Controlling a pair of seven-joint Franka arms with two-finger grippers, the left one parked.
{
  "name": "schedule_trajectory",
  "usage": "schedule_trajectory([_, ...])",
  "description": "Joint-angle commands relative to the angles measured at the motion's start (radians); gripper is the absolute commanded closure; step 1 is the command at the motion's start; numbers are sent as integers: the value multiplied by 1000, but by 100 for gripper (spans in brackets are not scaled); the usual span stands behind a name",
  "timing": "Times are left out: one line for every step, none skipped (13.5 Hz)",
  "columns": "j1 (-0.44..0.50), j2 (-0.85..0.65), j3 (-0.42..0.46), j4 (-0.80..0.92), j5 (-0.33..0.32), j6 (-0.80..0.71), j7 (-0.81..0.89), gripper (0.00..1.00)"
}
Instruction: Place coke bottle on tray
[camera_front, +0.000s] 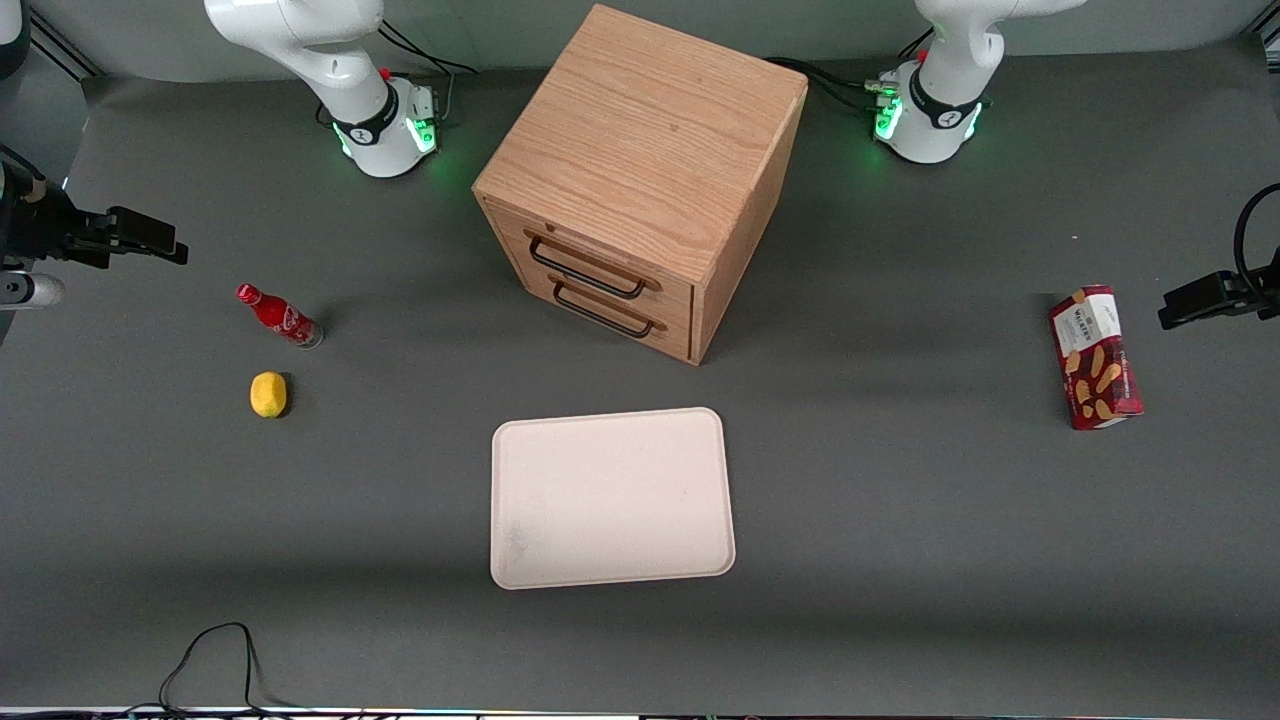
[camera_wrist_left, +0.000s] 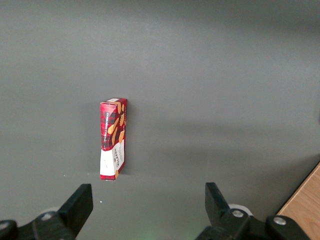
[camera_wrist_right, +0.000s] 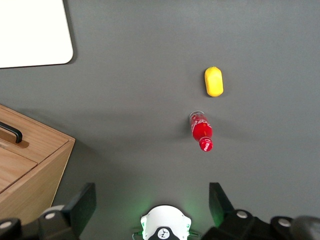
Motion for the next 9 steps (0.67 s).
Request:
schedule_trajectory([-13,-1,8,9,14,-14,-7,0])
schedule_trajectory([-13,-1,8,10,17,-14,-7,0])
schedule_trajectory([-13,-1,8,10,19,-14,-10,0])
schedule_trajectory([-13,-1,8,12,19,-14,-23,0])
schedule_trajectory([-15,0,8,18,17,-14,-24,0])
schedule_trajectory([-15,8,8,29,17,-14,-23,0])
schedule_trajectory([-13,14,8,32,17,-14,-17,0])
schedule_trajectory([-9,19,8,32,19,-14,-10,0])
schedule_trajectory([-6,20,8,30,17,-14,-10,0])
